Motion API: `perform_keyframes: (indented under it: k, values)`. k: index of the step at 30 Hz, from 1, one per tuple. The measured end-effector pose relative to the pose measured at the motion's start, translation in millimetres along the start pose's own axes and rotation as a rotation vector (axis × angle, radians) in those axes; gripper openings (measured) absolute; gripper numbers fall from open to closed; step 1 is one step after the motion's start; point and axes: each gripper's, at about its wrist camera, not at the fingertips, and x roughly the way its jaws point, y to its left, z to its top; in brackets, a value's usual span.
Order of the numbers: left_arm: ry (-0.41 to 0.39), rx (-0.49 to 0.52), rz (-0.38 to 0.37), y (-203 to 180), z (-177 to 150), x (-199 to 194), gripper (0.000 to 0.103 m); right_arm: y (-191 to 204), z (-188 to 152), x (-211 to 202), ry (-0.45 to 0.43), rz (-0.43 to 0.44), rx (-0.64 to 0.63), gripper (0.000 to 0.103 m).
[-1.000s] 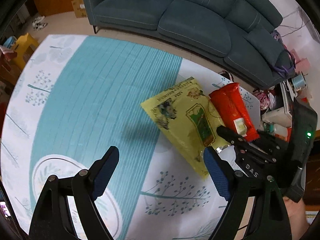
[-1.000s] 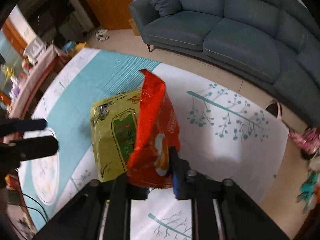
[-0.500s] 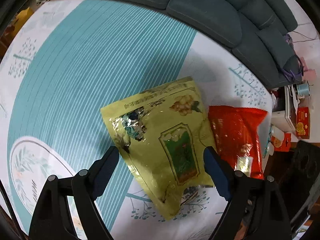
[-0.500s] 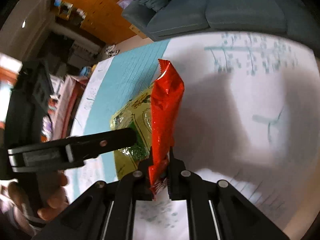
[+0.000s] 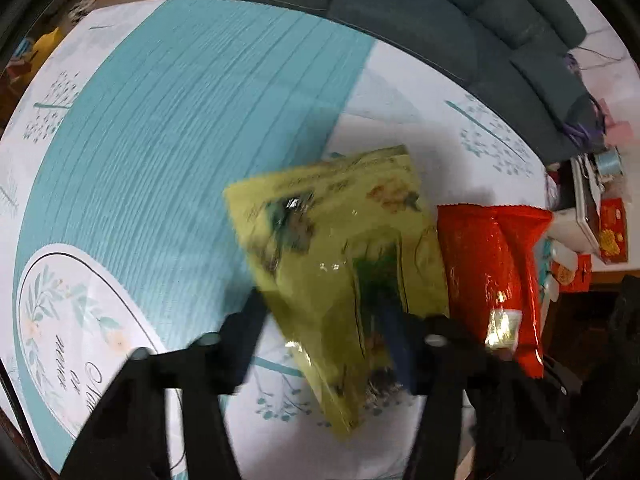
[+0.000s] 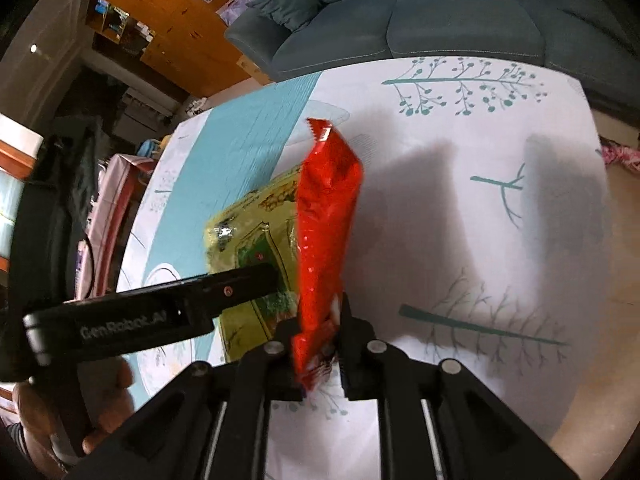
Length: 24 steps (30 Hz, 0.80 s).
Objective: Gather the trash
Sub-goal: 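Grasp the red chip bag with the right tool while the left tool grasps the yellow-green bag, then carry the red chip bag and yellow-green bag over the black bin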
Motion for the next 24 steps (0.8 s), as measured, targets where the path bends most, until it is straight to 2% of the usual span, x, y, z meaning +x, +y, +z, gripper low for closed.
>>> perform_keyframes:
  k: [2, 3, 5, 13, 14, 15, 17, 19, 24]
  values:
    - [0.006, -0.003, -0.027, -2.2, -3.2, 1.1, 0.016, 3.0, 0.6, -0.7, -0.005, -0.037, -0.013, 0.018]
    - [0.001, -0.004, -0.031, -1.8, -4.7, -0.5, 0.012, 4.2, 0.3, -1.7, -0.005, -0.051, -0.021, 0.023]
    - [-0.015, 0.0, -0.035, -2.3, -4.3, -5.4, 0.008, 6.5, 0.0, -1.6, 0.0, -0.07, -0.03, 0.025]
    - [-0.079, 0.048, -0.022, 9.8, -23.6, -42.0, 0.005, 24.4, -18.5, -17.0, -0.036, -0.112, -0.123, 0.024]
    - [-0.091, 0.06, -0.012, 10.0, -28.0, -48.4, 0.004, 28.6, -23.1, -20.7, -0.046, -0.126, -0.143, 0.022]
    - [-0.106, 0.075, 0.0, 12.5, -34.6, -56.1, 0.004, 34.5, -27.4, -22.5, -0.053, -0.14, -0.165, 0.014]
    - [-0.126, 0.091, 0.012, 21.7, -43.7, -70.1, 0.004, 43.2, -36.6, -26.1, -0.05, -0.15, -0.192, 0.008]
    - [-0.138, 0.097, 0.013, 33.0, -56.1, -82.1, 0.004, 52.7, -48.2, -31.9, -0.058, -0.149, -0.211, 0.004]
    - [-0.16, 0.094, 0.005, 68.8, -96.7, -120.3, 0.004, 82.8, -81.6, -45.6, -0.071, -0.141, -0.258, 0.003]
